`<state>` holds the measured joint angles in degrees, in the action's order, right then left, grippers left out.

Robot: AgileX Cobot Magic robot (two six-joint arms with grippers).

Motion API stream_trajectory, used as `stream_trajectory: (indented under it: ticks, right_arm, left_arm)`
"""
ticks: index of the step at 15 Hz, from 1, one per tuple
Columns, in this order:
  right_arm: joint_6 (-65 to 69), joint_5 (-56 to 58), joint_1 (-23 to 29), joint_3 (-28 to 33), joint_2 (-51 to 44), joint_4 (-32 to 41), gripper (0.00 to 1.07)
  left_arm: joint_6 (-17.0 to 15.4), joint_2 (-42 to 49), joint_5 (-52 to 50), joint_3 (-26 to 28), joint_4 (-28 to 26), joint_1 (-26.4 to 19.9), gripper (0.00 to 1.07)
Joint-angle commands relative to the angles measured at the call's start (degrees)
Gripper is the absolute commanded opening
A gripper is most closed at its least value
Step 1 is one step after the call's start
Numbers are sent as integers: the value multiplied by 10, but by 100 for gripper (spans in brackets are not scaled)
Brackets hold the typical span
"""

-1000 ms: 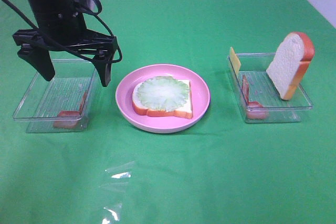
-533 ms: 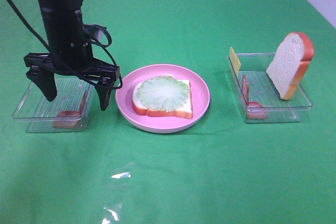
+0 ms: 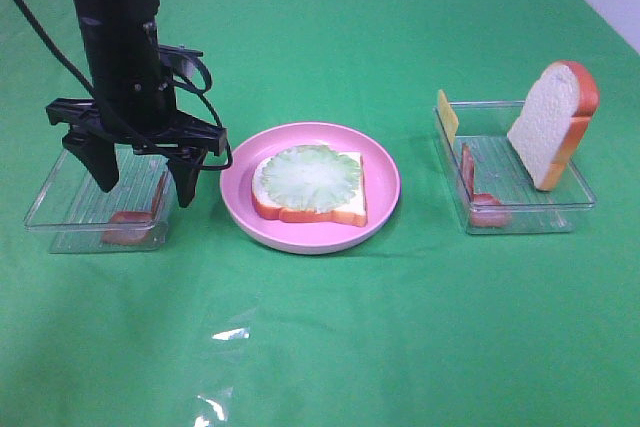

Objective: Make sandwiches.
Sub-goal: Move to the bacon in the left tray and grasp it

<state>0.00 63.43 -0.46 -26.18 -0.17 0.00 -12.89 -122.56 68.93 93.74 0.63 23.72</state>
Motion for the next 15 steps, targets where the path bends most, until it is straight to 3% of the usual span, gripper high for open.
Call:
stream_trajectory:
  ticks: [1, 11, 14, 15]
  right_arm:
    - [0, -3, -1, 2, -16, 0, 84]
    - [0, -3, -1, 2, -16, 0, 84]
    - [0, -3, -1, 2, -16, 0, 84]
    - [0, -3, -1, 2, -16, 0, 84]
  left_arm:
    - [1, -2, 1, -4, 3, 1, 75]
    - [10, -22, 7, -2, 7, -2, 75]
    - [17, -22, -1, -2, 7, -2, 48]
    - [17, -22, -2, -2, 7, -2, 45]
